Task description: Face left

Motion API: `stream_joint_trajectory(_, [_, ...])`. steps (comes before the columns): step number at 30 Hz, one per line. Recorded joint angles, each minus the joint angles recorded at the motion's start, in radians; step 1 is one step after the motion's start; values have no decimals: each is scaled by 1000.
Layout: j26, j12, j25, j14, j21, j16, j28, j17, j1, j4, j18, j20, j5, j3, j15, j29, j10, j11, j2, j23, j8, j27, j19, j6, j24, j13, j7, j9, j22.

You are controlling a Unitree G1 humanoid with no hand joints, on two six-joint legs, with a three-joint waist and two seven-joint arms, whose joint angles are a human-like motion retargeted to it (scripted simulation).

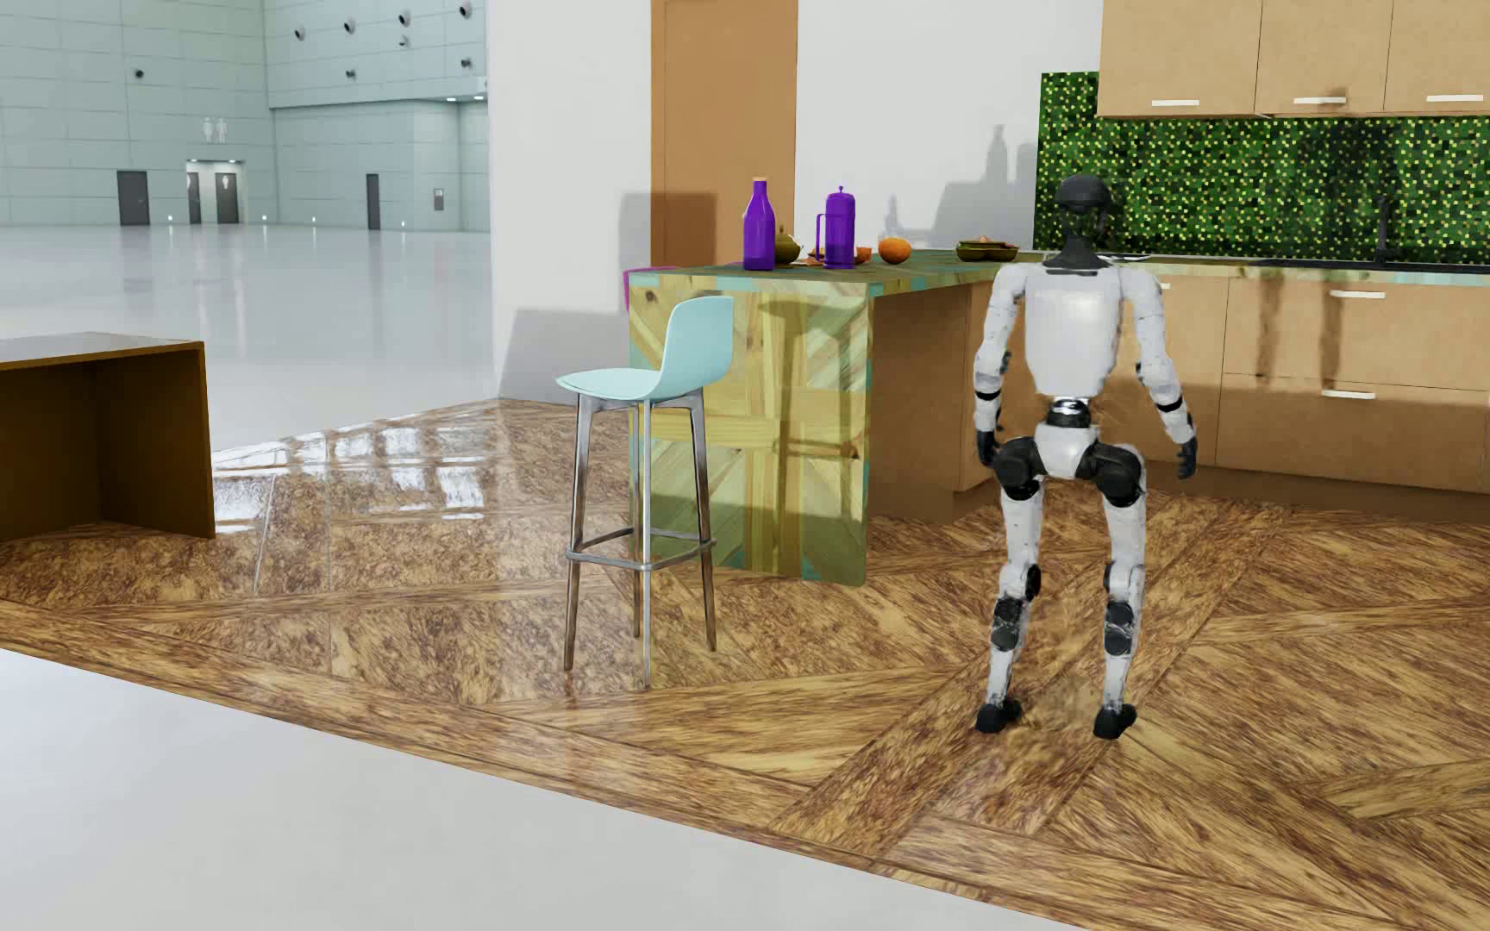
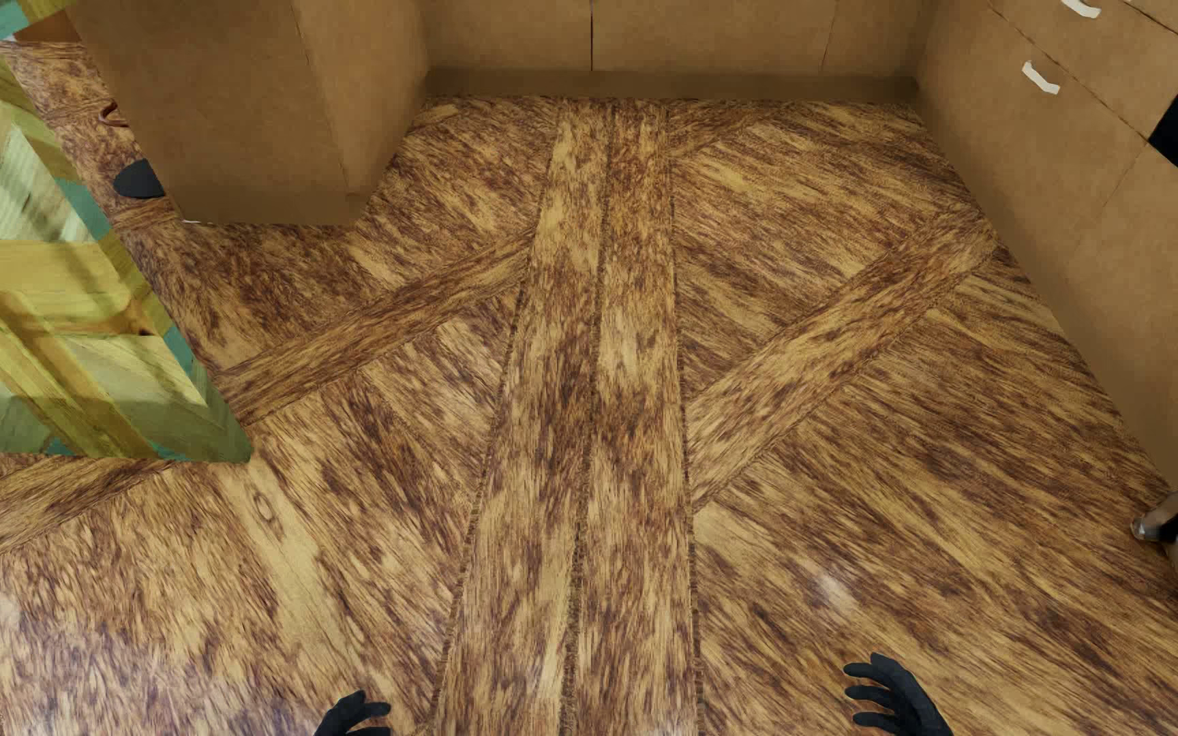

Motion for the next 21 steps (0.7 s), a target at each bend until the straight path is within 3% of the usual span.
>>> stream_joint_trajectory(1, [3,10,-1,-11,41,-31,-8,43,-45,14,-4,-18,-6,54,-12,-20,57,29,-25,17,-29,30,39,17,1,14,-12,-13,41])
stream_joint_trajectory(2, [16,34,-4,-18,82,3,-29,79,-80,19,-12,-36,-16,89,-46,-35,96,65,-48,-8,-53,72,44,16,6,12,-25,-20,71])
stream_joint_trajectory(3, [42,55,-9,-12,99,8,-37,81,-103,18,-17,-33,-16,107,-29,-40,113,68,-59,-9,-62,78,26,14,7,-2,-39,-22,82])
stream_joint_trajectory(4, [77,65,-17,-28,90,-10,-36,84,-117,11,-17,-23,-19,127,14,-42,124,58,-62,-6,-63,66,-12,3,2,-13,-45,-16,68])
stream_joint_trajectory(6, [135,48,-35,-101,83,-9,-49,47,-132,32,16,-66,-32,152,48,-31,140,25,-49,-21,-85,39,-24,7,-39,-26,-28,12,49])
stream_joint_trajectory(7, [151,38,-48,-81,74,-8,-61,51,-135,50,-30,-59,-36,147,53,-23,128,13,-44,-22,-97,32,-28,14,-58,-35,-20,24,60])
stream_joint_trajectory(8, [160,6,-63,25,78,-13,-68,64,-141,61,-52,-36,-35,145,31,-18,94,20,-52,-26,-100,26,-29,14,-68,-23,-18,29,89])
stream_joint_trajectory(11, [139,8,-88,84,92,-43,-24,75,-155,24,-48,-49,-21,161,56,0,49,13,-66,-15,-51,52,-28,-11,-23,3,-48,40,46])
stream_joint_trajectory(12, [127,-8,-84,44,71,-29,-20,53,-162,43,-6,-66,-23,175,58,8,76,3,-49,-8,-73,72,-29,14,-14,-15,-42,58,43])
stream_joint_trajectory(13, [115,-12,-77,4,71,-3,-29,50,-177,61,-9,-71,-31,167,55,10,100,7,-49,-16,-90,93,-28,28,-9,-39,-30,65,47])
stream_joint_trajectory(14, [101,-9,-72,62,90,19,-40,57,-180,79,-96,-45,-42,156,43,5,87,20,-51,-41,-102,101,-25,35,-2,-39,-20,66,58])
stream_joint_trajectory(15, [90,-4,-69,98,86,16,-36,84,-176,69,-64,-41,-48,160,33,-3,72,26,-47,-38,-107,89,-23,37,8,-27,-29,64,70])
stream_joint_trajectory(17, [81,-8,-59,114,101,-9,-25,83,-167,30,-64,-54,-61,180,8,-10,47,43,-40,-59,-78,78,-14,13,20,-19,-55,78,56])
stream_joint_trajectory(21, [112,-31,-5,147,49,-22,-35,52,-133,36,-70,-70,-79,232,8,29,-27,-6,7,-36,-110,41,-13,7,-58,-17,-55,70,43])
